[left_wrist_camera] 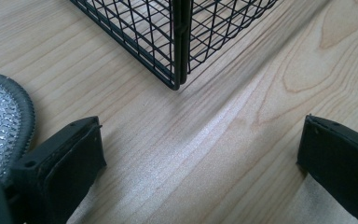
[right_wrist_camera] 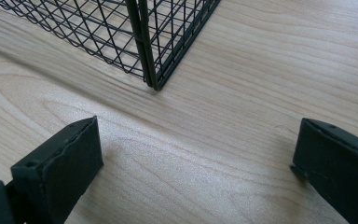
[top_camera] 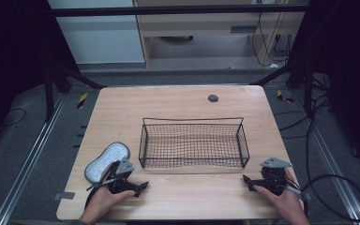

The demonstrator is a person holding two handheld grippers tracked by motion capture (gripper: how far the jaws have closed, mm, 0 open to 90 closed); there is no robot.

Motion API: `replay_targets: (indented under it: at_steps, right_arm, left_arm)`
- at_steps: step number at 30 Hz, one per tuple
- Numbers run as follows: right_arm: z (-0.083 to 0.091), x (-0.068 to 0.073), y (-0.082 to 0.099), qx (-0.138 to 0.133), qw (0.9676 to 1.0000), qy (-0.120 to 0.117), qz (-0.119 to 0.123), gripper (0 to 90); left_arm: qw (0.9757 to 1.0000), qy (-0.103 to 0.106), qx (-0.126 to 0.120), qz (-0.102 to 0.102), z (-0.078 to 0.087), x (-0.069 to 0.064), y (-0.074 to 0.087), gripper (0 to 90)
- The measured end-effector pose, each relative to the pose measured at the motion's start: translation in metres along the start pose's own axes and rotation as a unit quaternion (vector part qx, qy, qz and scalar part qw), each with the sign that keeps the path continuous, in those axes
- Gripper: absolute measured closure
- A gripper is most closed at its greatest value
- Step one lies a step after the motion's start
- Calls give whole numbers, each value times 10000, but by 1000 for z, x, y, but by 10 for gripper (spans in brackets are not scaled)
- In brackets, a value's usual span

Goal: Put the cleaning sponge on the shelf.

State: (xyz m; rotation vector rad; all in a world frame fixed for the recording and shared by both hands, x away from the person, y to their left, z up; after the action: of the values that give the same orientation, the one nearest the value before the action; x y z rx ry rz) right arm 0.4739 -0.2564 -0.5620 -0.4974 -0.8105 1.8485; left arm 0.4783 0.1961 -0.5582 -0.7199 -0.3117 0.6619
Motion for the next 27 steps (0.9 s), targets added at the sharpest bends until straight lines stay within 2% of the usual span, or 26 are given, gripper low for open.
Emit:
replay_targets:
  at_steps: [2, 4, 5, 8, 11, 12, 13, 14, 15, 17, 19, 20, 22, 23, 25, 27]
  right_arm:
    - [0, 0, 0, -1, 10000, 6, 13, 15]
    - [0, 0, 0, -2, 10000, 6, 5, 15]
    - [0, 0, 0, -1, 10000, 6, 1, 15]
    - [0, 1, 0, -1, 10000, 16, -15, 15]
    - [1, 1, 0, 2, 10000, 18, -20, 15]
    - [1, 1, 1, 4, 10000, 22, -24, 15]
    - [1, 1, 1, 4, 10000, 22, -24, 15]
    - [1, 1, 1, 6, 10000, 22, -21, 15]
    - [1, 2, 1, 6, 10000, 18, -18, 15]
    - [1, 2, 1, 9, 10000, 16, -12, 15]
    - [1, 2, 1, 8, 10000, 16, -11, 15]
    - [1, 2, 1, 8, 10000, 17, -9, 16]
    - [1, 2, 1, 5, 10000, 19, 0, 15]
    - [1, 2, 1, 2, 10000, 15, 4, 16]
    - [1, 2, 1, 2, 10000, 16, 3, 15]
    - [1, 2, 1, 2, 10000, 16, 1, 15]
  left_arm:
    - [9999, 35, 114, 45, 3, 1, 0, 19]
    - [9999, 57, 120, 97, 4, 1, 0, 32]
    - [9998, 75, 56, 160, 8, 1, -2, 31]
    - [9999, 78, -47, 91, 12, 0, -5, 46]
    - [9997, 23, -119, 229, 17, 1, -10, 62]
    - [9999, -20, 16, 118, 19, 4, -13, 65]
    - [9999, -20, 16, 118, 19, 4, -13, 67]
    - [9997, -152, 214, -16, 22, 10, -15, 67]
    - [9993, -217, 306, -13, 23, 14, -15, 67]
    - [9988, -272, 399, 17, 25, 19, -15, 65]
    - [9979, -357, 528, 127, 28, 31, -16, 62]
    - [9979, -357, 528, 127, 28, 31, -16, 62]
    - [9964, -417, 699, 242, 31, 45, -15, 58]
    - [9964, -417, 699, 242, 31, 45, -15, 59]
    - [9945, -480, 890, 289, 33, 56, -12, 58]
    - [9936, -474, 979, 314, 35, 60, -10, 58]
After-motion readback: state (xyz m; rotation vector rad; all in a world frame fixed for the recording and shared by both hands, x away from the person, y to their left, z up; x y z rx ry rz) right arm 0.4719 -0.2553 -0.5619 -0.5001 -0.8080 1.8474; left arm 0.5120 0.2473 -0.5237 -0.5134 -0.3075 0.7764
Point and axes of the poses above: each handheld gripper's, and its own axes: z roughly backward along the jaws, y roughly out of its underside, x roughly to its left, the point moved 7 cm from there along -z, roughly forward along the jaws, and after that the axes turned 2 degrees about -z, right-handed, at the moved point
